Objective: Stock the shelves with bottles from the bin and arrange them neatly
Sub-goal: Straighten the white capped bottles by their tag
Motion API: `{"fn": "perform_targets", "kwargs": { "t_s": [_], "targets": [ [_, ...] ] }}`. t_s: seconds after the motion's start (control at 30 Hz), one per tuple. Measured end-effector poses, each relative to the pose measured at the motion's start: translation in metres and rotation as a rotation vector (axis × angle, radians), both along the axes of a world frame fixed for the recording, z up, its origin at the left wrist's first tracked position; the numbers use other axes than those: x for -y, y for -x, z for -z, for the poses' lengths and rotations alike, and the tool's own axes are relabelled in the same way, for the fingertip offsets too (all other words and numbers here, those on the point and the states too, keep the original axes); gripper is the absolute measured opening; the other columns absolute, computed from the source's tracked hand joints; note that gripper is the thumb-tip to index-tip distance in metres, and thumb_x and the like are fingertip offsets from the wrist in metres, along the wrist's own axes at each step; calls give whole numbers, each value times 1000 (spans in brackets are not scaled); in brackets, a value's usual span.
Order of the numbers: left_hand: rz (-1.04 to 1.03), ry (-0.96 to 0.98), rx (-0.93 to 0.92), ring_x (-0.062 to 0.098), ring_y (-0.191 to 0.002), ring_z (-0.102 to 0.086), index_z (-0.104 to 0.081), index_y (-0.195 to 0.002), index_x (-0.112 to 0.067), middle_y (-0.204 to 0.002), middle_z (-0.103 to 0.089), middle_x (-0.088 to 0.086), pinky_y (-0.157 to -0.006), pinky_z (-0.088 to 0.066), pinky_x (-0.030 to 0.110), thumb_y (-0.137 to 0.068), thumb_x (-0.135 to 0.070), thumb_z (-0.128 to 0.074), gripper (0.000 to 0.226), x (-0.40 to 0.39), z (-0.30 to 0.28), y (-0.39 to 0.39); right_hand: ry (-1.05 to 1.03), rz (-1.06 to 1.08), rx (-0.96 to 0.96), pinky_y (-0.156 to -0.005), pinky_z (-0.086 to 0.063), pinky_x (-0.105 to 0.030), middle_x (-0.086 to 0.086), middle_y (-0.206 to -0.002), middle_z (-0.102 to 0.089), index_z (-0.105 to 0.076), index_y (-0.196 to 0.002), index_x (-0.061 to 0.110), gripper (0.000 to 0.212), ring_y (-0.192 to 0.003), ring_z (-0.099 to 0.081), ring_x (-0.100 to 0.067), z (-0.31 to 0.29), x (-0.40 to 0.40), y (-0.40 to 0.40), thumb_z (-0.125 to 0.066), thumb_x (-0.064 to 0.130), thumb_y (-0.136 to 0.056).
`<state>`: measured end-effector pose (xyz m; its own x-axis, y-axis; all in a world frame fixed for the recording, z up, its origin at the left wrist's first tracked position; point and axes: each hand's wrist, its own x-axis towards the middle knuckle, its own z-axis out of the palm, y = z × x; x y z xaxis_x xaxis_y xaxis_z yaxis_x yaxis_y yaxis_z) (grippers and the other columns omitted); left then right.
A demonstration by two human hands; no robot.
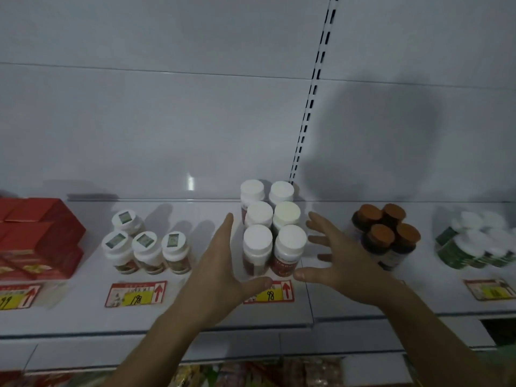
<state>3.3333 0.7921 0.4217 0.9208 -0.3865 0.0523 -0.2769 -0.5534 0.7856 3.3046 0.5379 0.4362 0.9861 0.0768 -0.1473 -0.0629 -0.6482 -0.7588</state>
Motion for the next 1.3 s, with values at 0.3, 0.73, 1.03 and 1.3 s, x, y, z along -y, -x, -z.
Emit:
{"fn": "perform_targets", "kwargs": {
  "t_s": [0.3, 0.73, 1.03, 1.3],
  "targets": [
    [-10, -125, 35, 9, -121, -55, -27, -152, -33, -146, -49, -13, -95, -54, 38, -77, -50, -77, 92, 2, 21, -14, 34, 23, 96, -90, -56, -35, 15, -139, -54, -32, -152, 34, 103, -102, -64, -4, 25, -7, -11, -89, 50, -68],
    [-126, -107, 118, 1, -90, -65, -63, -122, -25, -107, -71, -11, -81, -57, 23, -82, -29, -80, 44, 10, 25, -8, -115, 136, 67, -63, -50, -9, 19, -105, -66, -57, -115, 29, 54, -84, -66, 8, 34, -16, -8, -90, 33, -72],
    [-68, 254, -96, -3, -143, -31, -17, -158, -34, -161, -28, -20, -119, -31, 38, -81, -64, -54, 90, -2, 41, -3, -278, 117, 61, -91, -57, -29, 11, -123, -62, -53, -128, 29, 56, -110, -65, -10, 34, 12, -9, -63, -9, -88],
    [-286, 957, -424, 16, -118, -65, -59, -132, -20, -124, -71, -3, -93, -55, 28, -108, -38, -23, 46, 63, 4, -40, -792, 397, 46, -116, -38, -48, 8, -151, -52, -43, -151, 35, 65, -139, -48, -15, 45, -42, -59, -41, 70, -96]
  ]
}}
